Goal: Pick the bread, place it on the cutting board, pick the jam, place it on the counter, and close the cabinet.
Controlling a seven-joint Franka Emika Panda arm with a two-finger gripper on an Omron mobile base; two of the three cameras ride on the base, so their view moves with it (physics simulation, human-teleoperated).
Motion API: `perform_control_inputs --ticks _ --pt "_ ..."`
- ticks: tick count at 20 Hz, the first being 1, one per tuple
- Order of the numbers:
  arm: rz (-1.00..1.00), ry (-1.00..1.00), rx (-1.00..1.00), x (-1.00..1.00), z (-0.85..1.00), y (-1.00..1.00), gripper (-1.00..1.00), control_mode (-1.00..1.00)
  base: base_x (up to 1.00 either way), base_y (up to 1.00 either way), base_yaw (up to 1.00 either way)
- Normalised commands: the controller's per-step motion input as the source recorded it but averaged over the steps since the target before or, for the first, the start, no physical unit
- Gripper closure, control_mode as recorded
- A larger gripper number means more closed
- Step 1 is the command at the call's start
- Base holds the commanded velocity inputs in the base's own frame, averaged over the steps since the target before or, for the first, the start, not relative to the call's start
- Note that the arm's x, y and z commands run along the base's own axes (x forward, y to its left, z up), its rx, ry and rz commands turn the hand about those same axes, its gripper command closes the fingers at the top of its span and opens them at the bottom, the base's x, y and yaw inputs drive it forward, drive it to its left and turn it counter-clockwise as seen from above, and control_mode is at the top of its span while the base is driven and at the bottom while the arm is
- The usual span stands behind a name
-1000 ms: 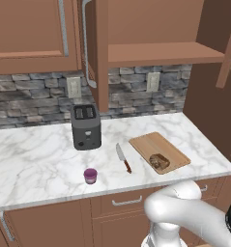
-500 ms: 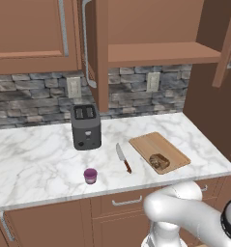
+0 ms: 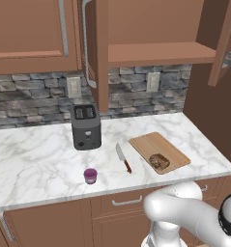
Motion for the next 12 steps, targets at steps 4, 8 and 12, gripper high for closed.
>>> perform_control_inputs --ticks 4,8,12 --pt "0.0 0.0 0.01 0.28 0.0 0.12 -1.0 -1.0 0.0 0.0 0.0" --pt "0.0 0.0 0.01 0.28 0.0 0.15 -1.0 -1.0 0.0 0.0 0.0" --pt "0.0 0.0 0.0 0.26 0.0 0.18 -1.0 -1.0 0.0 0.0 0.0"
